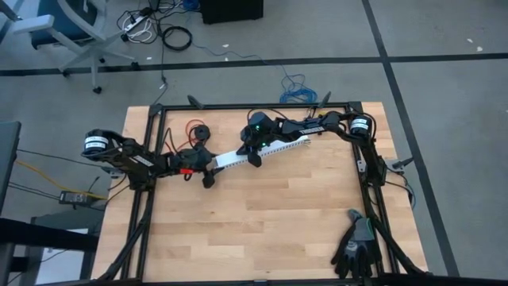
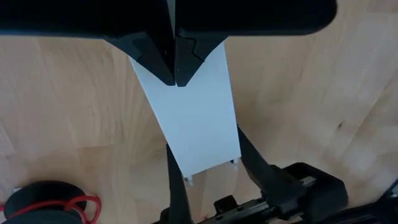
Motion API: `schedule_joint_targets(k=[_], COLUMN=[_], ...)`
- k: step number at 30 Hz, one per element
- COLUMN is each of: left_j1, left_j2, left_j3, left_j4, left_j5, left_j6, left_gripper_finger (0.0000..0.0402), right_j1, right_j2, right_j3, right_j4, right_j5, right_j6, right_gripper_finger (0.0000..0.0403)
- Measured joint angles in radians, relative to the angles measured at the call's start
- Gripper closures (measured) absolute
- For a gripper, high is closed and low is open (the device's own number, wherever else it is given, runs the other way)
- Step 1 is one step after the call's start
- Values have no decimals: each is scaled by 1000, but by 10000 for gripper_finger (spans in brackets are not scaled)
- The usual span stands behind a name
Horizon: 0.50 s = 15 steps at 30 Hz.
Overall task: Ziptie cables
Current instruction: Close the white cable duct
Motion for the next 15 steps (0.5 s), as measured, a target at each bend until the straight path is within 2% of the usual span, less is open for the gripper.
schedule_joint_targets(k=[7,15], left_j1=[0,-13], left_j2=[-3,-4], left_j3=[0,-71], left_j4=[9,35], left_j5=[0,-1], left_j6=[-53,-154], left_gripper_finger=[116,117], right_j1=[-8,-18], right_j2=[0,0], right_j3=[0,0], right_j4=[0,-3], right_j5=[-6,-11], right_j6=[11,12], right_gripper_finger=[403,403])
